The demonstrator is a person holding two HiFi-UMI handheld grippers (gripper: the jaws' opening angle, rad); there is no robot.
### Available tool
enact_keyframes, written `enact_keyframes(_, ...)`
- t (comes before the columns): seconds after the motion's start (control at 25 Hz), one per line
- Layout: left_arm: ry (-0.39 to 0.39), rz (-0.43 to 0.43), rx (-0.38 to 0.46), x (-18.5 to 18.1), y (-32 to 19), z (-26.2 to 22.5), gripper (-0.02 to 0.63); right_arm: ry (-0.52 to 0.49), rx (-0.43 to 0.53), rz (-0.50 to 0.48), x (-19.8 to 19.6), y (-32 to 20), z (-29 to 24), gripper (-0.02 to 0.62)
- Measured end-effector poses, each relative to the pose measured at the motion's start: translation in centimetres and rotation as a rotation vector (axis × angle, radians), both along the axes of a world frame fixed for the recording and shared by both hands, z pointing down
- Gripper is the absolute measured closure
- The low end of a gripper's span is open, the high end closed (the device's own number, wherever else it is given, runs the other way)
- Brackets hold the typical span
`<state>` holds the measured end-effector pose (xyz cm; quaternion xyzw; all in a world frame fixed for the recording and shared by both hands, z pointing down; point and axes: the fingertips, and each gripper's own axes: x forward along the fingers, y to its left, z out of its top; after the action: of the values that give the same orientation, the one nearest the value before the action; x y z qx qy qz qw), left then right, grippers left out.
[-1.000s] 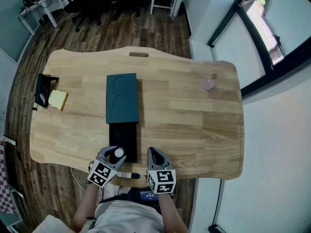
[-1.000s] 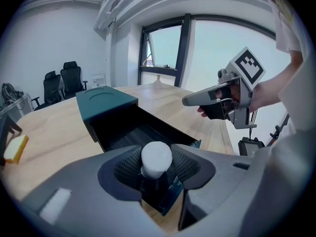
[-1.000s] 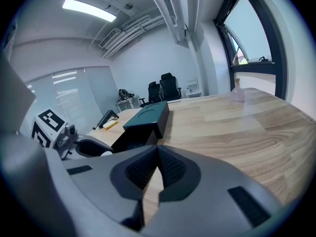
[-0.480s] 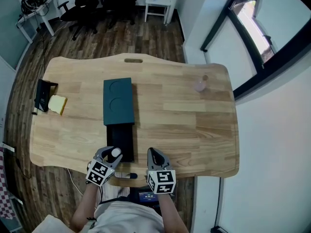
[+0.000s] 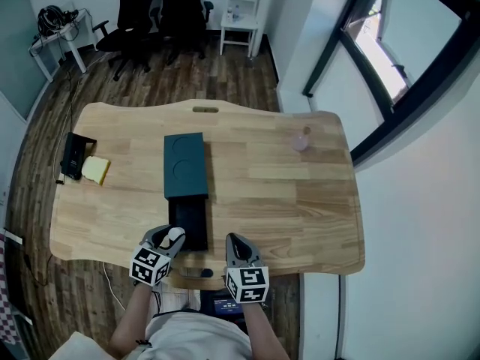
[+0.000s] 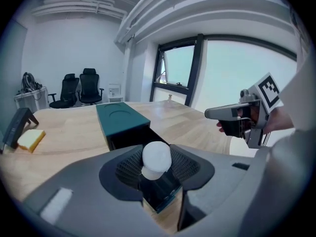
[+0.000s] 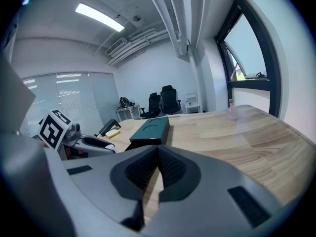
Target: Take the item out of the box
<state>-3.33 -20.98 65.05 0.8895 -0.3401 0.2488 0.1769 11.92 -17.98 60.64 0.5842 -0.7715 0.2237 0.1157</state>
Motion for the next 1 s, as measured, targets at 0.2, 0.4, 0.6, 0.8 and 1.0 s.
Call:
enact_keyframes(0.2, 0.029, -0.024, 0.032, -0.7, -0.2, -2.0, 0.434, 0.000, 0.038, -0.011, -1.1, 0.2, -1.5, 0.591)
enact_keyframes(0.4, 0.047, -0.029, 0.078, -1.0, -0.4, -4.3, 0.434, 0.007, 0.077, -0.028, -1.9, 0.5, -3.5, 0.591)
enact_keyframes(0.6, 0.076, -0.026, 0.150, -0.4, -0.6, -7.5, 0.434, 0.017, 0.122, -0.027, -2.0, 0.5, -5.4, 0.591)
enact_keyframes(0.8, 0.117, -0.044, 0.208, -0.4, -0.8, -10.4, 0.434, 0.029, 0.191, -0.022, -2.3, 0.6, -7.9, 0.591)
enact_keyframes(1.0, 0.173, -0.070, 0.240, -0.8, -0.4, -12.6, 0.434, 0.022, 0.252, -0.038, -2.8, 1.2, -10.0, 0.591)
